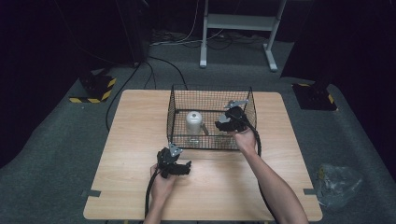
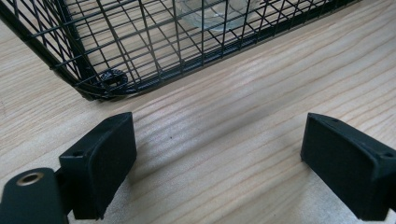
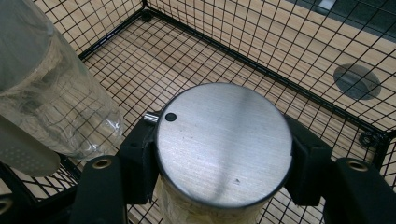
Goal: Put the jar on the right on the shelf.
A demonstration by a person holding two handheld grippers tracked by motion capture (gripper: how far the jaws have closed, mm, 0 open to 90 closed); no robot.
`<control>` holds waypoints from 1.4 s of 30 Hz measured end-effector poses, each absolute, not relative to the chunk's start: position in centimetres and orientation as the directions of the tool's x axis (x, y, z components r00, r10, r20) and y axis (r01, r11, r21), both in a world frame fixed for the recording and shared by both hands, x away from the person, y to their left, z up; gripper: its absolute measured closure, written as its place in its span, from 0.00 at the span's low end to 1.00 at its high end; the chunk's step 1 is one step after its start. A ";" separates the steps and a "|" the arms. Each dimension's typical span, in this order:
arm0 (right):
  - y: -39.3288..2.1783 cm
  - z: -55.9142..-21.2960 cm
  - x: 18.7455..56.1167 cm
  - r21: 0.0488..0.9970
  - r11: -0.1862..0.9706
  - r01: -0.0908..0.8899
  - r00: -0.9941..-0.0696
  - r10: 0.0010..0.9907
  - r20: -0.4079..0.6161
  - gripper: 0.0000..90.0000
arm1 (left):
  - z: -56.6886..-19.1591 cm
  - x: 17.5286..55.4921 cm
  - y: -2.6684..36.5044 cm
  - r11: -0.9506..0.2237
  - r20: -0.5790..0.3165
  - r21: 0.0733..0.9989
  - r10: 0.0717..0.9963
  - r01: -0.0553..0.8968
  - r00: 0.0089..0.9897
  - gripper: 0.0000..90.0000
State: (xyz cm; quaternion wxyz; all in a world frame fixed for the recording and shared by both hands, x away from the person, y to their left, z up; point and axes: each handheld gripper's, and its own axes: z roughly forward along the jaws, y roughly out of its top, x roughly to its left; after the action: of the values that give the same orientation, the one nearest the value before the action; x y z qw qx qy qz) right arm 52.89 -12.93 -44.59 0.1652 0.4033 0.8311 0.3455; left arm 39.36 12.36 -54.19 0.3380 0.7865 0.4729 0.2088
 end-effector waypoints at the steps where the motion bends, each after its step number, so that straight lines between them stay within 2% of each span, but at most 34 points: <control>1: -12.9 -44.6 52.9 0.707 0.437 0.557 -0.620 0.784 0.004 0.43 | -54.2 39.4 12.4 -0.324 0.009 0.729 0.885 0.603 0.465 0.12; 27: -13.3 -45.2 52.6 0.691 0.463 0.555 -0.621 0.784 -0.026 0.41 | -54.2 39.4 12.4 -0.324 0.009 0.729 0.885 0.603 0.466 0.12; 37: -13.3 -44.9 52.3 0.682 0.460 0.568 -0.622 0.783 -0.010 0.30 | -54.2 39.4 12.4 -0.323 0.008 0.730 0.885 0.603 0.465 0.12; 42: -13.3 -44.6 52.1 0.686 0.461 0.562 -0.627 0.779 -0.010 0.28 | -54.2 39.4 12.4 -0.323 0.008 0.730 0.885 0.603 0.465 0.12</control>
State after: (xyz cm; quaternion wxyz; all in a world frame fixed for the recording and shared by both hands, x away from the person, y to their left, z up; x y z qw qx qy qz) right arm 52.07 -13.33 -44.60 0.1638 0.3998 0.8390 0.3308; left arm 39.36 12.36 -54.19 0.3383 0.7862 0.4731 0.2088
